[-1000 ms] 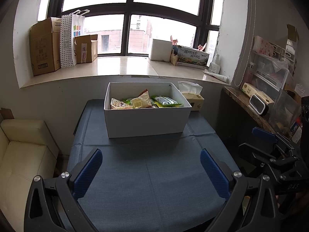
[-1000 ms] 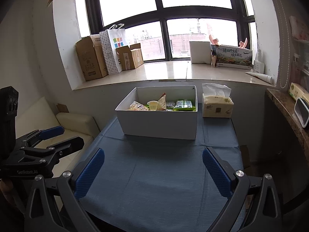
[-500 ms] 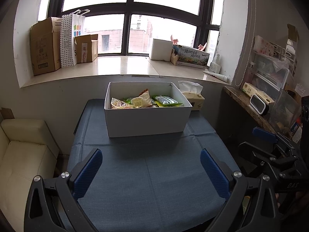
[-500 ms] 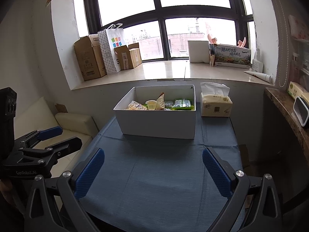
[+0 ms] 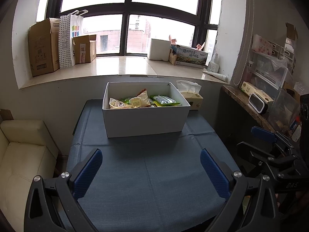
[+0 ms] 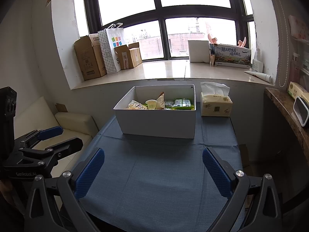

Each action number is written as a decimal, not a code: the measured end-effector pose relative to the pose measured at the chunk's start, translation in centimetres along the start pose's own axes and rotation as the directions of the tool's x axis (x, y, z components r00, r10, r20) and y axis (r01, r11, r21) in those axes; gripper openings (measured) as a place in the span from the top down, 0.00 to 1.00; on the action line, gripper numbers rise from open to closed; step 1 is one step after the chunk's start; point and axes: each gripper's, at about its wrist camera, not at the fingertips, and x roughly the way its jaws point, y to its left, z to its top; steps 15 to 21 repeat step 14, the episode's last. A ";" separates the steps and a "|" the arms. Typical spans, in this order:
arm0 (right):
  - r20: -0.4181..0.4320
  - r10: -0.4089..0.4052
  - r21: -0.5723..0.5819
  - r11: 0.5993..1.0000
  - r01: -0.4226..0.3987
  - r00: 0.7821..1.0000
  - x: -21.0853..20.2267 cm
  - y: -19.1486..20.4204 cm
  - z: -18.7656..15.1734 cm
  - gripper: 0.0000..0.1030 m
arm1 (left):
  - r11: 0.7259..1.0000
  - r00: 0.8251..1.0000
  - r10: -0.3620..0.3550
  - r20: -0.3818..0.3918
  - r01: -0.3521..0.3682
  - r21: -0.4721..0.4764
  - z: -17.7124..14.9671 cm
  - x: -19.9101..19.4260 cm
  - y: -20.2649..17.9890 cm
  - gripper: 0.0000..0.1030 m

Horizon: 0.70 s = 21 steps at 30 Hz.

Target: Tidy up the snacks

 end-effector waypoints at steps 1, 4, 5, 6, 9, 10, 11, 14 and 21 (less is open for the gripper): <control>0.000 -0.002 0.001 1.000 0.002 1.000 0.0 0.0 0.0 0.00 | 1.000 1.000 0.001 0.000 -0.001 0.001 0.0 0.0 0.0 0.00; -0.001 0.000 0.002 1.000 0.000 1.000 0.0 0.0 0.0 0.00 | 1.000 1.000 -0.001 -0.001 0.001 0.002 0.0 0.0 -0.1 0.00; -0.001 -0.001 0.001 1.000 0.001 1.000 0.0 0.0 0.0 0.00 | 1.000 1.000 0.000 -0.001 0.000 0.002 0.0 0.1 -0.1 0.00; -0.001 0.000 0.001 1.000 0.000 1.000 0.0 0.0 0.0 0.00 | 1.000 1.000 0.000 -0.001 0.000 0.001 -0.1 0.0 -0.1 0.00; -0.001 0.002 0.001 1.000 -0.002 1.000 0.0 -0.1 0.0 0.00 | 1.000 1.000 -0.004 0.006 0.004 0.002 -0.1 0.0 -0.2 0.00; -0.002 0.001 0.001 1.000 -0.001 1.000 0.0 -0.1 0.0 0.00 | 1.000 1.000 -0.002 0.006 0.002 0.004 -0.1 -0.1 -0.2 0.00; -0.004 -0.001 0.001 1.000 0.001 1.000 0.1 -0.1 -0.1 0.00 | 1.000 1.000 0.007 0.012 -0.007 0.002 -0.1 -0.1 -0.2 0.00; -0.006 -0.001 0.005 1.000 0.001 1.000 0.2 -0.1 0.0 0.00 | 1.000 1.000 0.014 0.028 -0.014 0.013 -0.1 -0.5 -0.4 0.00; -0.006 -0.001 0.005 1.000 0.001 1.000 0.2 -0.1 0.0 0.00 | 1.000 1.000 0.014 0.028 -0.014 0.013 -0.1 -0.5 -0.4 0.00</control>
